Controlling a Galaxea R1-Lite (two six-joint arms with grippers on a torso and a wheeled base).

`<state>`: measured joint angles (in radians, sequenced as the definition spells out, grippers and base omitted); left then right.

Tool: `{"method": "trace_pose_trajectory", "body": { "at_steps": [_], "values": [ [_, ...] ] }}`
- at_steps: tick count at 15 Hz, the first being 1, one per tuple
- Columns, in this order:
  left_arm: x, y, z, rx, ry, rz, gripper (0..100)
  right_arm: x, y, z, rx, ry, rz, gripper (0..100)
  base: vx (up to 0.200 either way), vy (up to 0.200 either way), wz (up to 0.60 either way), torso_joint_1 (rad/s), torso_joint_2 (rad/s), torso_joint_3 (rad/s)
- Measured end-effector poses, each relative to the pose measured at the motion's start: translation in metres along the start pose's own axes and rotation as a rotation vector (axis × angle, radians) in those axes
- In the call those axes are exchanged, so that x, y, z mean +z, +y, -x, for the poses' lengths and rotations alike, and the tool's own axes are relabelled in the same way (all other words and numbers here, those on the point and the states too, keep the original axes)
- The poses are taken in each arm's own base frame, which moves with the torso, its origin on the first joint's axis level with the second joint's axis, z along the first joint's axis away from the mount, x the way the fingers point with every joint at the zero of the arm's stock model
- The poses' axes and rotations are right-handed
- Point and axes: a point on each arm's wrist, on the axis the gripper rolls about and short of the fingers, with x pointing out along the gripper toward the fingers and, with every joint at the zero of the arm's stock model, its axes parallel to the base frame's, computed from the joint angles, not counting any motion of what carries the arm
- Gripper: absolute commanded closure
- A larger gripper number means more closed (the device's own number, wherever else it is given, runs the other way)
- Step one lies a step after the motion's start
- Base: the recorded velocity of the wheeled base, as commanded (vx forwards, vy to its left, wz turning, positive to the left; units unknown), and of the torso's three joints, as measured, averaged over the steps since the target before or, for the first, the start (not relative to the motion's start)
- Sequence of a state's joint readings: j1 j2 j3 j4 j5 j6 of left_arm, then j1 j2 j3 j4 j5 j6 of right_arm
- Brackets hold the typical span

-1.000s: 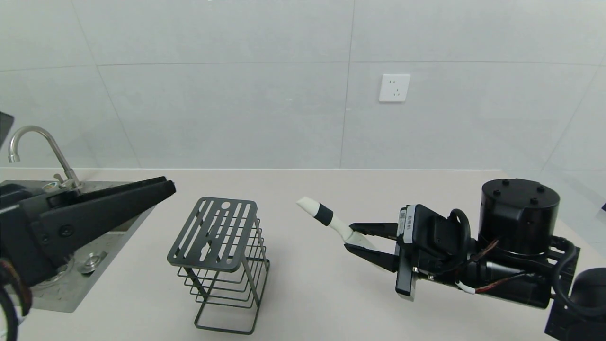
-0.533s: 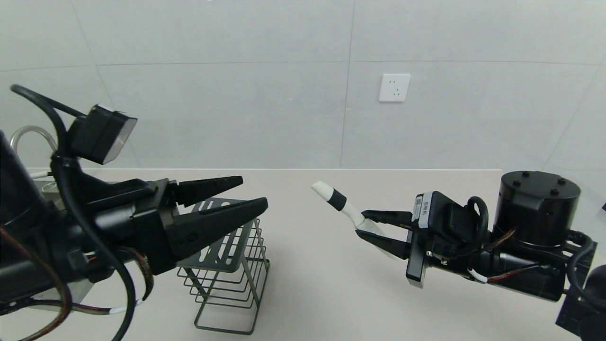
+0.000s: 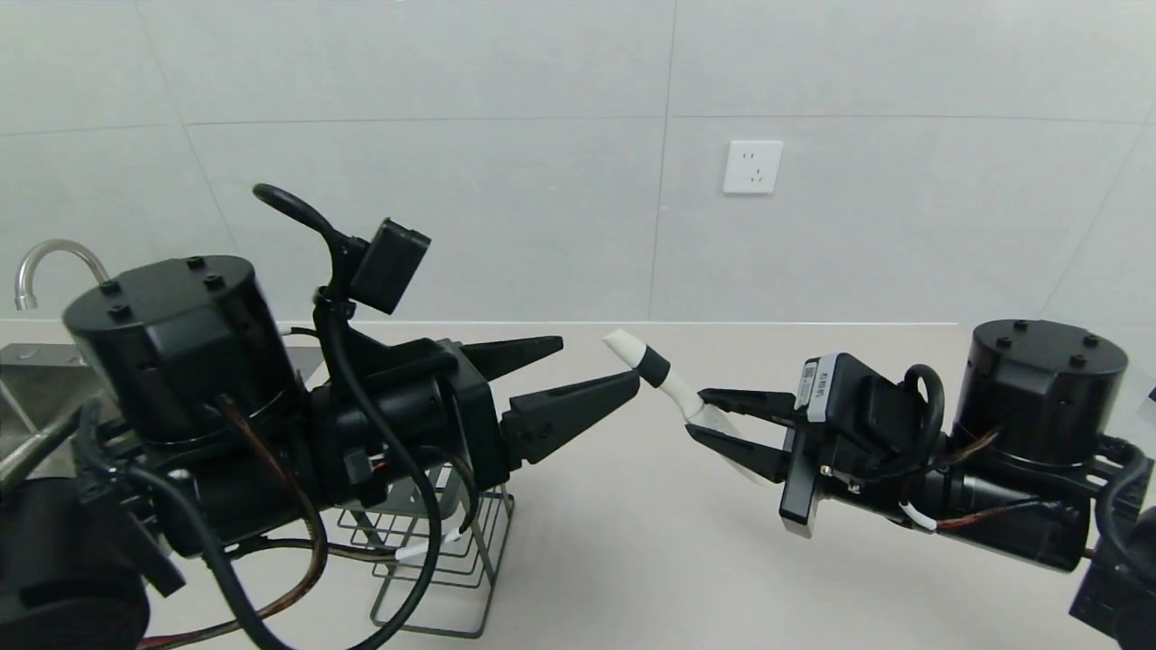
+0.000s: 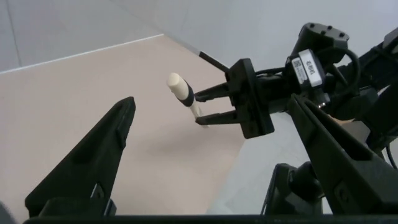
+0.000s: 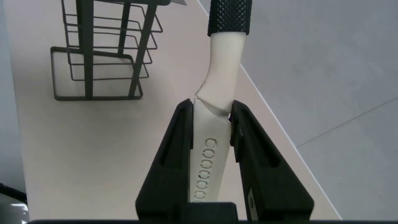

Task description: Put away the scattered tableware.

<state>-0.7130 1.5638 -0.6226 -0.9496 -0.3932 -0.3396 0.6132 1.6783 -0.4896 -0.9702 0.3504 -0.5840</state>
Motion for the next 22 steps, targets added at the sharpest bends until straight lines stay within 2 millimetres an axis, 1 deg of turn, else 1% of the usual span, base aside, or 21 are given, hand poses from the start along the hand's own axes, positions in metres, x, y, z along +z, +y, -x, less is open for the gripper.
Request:
{"method": "trace_pose_trajectory", "body": {
  "at_steps": [2, 5, 8, 10, 13, 18, 20, 22],
  "values": [
    [-0.004, 0.003, -0.009, -0.004, -0.009, -0.005, 0, 0.0, -0.002, 0.001, -0.019, 0.005, 0.0, 100, 0.0, 0.0, 0.0, 0.0, 0.0, 0.0],
    [-0.005, 0.007, -0.026, 0.008, -0.079, -0.022, 0, 0.002, -0.006, 0.001, -0.065, 0.006, -0.002, 100, 0.0, 0.0, 0.0, 0.0, 0.0, 0.0],
    [-0.007, 0.005, -0.044, -0.035, -0.129, 0.0, 0, 0.005, -0.01, -0.001, -0.094, 0.002, -0.003, 100, 0.0, 0.0, 0.0, 0.0, 0.0, 0.0],
    [-0.011, 0.005, -0.058, -0.049, -0.167, -0.002, 0, 0.009, -0.013, -0.002, -0.113, -0.01, 0.001, 100, 0.0, 0.0, 0.0, 0.0, 0.0, 0.0],
    [-0.011, 0.007, -0.076, -0.059, -0.235, -0.016, 0, 0.011, -0.015, -0.001, -0.126, -0.026, 0.002, 100, 0.0, 0.0, 0.0, 0.0, 0.0, 0.0],
    [-0.015, 0.011, -0.088, -0.066, -0.248, -0.017, 0, 0.019, -0.017, 0.004, -0.143, -0.051, 0.012, 100, 0.0, 0.0, 0.0, 0.0, 0.0, 0.0],
    [-0.014, 0.012, -0.092, -0.077, -0.273, -0.021, 0, 0.021, -0.018, 0.007, -0.149, -0.06, 0.015, 100, 0.0, 0.0, 0.0, 0.0, 0.0, 0.0],
    [-0.014, 0.012, -0.096, -0.091, -0.282, 0.021, 0, 0.024, -0.019, 0.008, -0.154, -0.07, 0.019, 100, 0.0, 0.0, 0.0, 0.0, 0.0, 0.0]
  ]
}}
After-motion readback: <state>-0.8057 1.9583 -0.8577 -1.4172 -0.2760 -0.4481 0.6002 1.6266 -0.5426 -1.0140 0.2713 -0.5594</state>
